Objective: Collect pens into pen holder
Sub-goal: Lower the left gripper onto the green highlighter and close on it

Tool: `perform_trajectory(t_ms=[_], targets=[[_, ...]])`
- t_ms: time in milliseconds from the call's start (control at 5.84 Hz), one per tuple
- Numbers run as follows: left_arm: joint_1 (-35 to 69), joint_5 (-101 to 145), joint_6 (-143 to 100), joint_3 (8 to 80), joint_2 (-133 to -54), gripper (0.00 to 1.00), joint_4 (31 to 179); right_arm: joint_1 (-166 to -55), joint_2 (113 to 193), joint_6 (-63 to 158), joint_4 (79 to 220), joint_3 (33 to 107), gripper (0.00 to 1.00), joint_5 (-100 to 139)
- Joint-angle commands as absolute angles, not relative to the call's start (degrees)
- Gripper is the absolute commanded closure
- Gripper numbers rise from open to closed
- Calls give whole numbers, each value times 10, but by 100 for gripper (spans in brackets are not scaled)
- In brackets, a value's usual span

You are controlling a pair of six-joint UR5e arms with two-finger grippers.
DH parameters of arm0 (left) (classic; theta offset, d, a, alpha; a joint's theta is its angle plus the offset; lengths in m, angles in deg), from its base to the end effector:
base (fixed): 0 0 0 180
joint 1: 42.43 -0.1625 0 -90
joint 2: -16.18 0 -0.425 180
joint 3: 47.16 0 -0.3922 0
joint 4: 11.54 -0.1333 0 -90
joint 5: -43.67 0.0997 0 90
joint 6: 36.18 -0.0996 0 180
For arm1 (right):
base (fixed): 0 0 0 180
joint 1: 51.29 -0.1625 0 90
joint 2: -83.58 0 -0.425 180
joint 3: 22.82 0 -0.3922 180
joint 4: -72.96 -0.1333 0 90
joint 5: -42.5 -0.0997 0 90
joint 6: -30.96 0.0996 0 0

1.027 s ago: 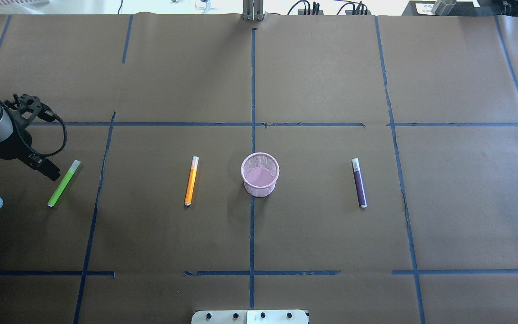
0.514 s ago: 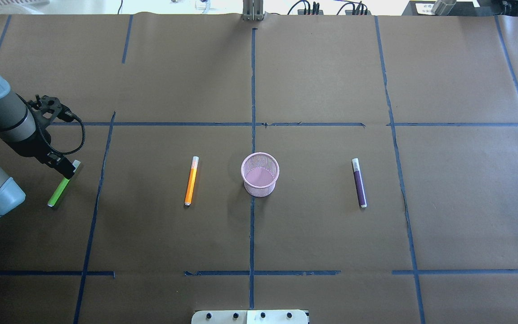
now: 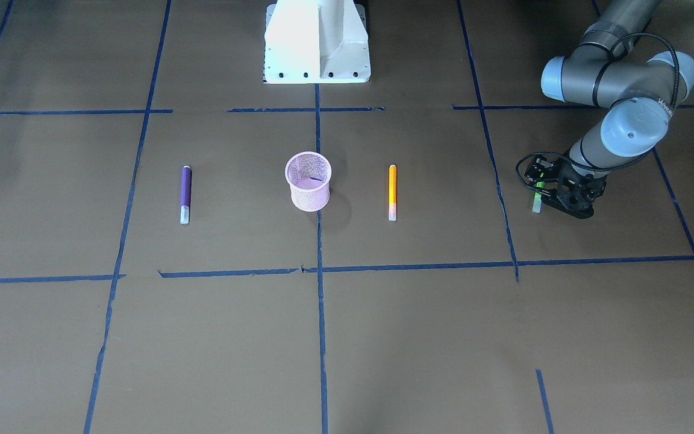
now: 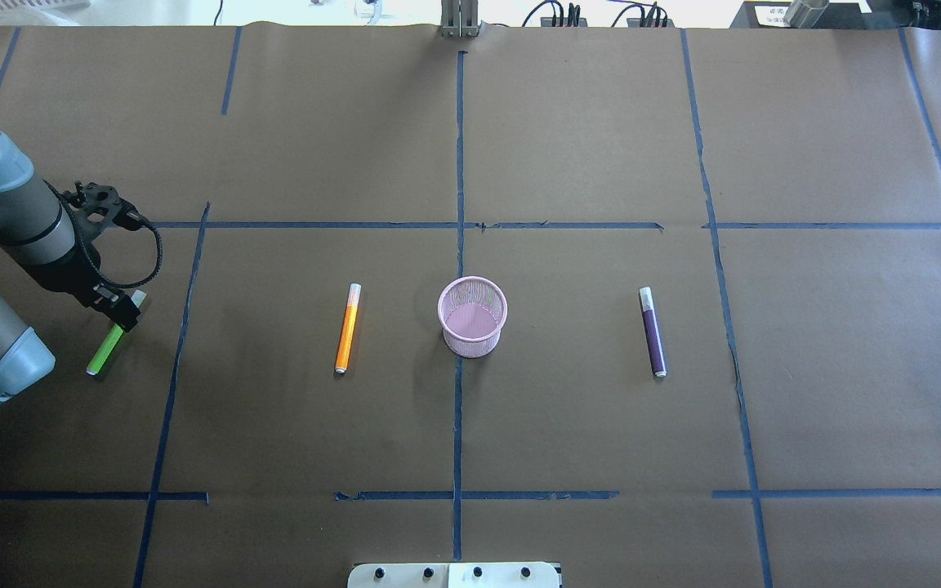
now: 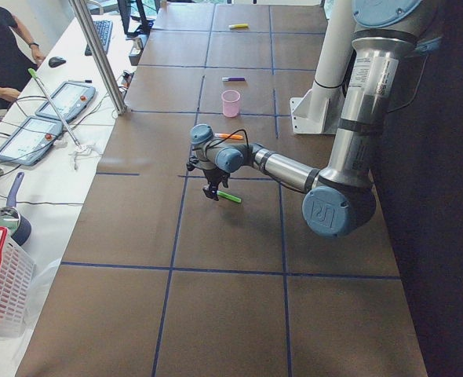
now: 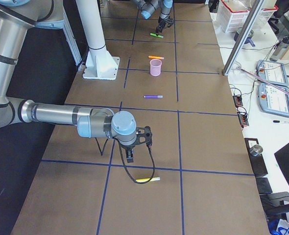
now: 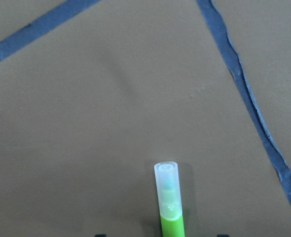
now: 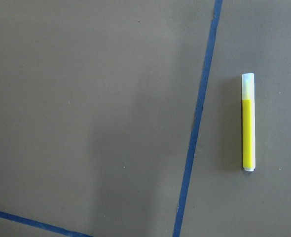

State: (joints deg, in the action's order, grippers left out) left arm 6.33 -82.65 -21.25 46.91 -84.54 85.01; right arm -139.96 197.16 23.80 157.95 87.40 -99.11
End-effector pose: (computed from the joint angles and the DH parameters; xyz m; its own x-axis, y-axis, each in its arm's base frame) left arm 0.3267 -0.4854 0.5184 0.6063 0.4894 -0.6268 -0.4738 0.8554 0.2095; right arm 0.0477 -0.3241 0.6340 0.6126 -0.1612 0.7738 0.1003 0.9869 0.1262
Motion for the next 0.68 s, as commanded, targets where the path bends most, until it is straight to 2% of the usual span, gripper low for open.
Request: perform_trajectory(t_ms=[0, 171, 514], targets=[[56, -825, -213, 464, -845, 32, 850, -1400, 1970, 244, 1579, 873, 0, -993], [56, -825, -215, 460, -848, 34, 851, -1399, 1970, 245, 1580, 873, 0, -993], [56, -825, -217, 456, -849, 49, 851, -1399, 1968, 245, 1580, 873, 0, -995]])
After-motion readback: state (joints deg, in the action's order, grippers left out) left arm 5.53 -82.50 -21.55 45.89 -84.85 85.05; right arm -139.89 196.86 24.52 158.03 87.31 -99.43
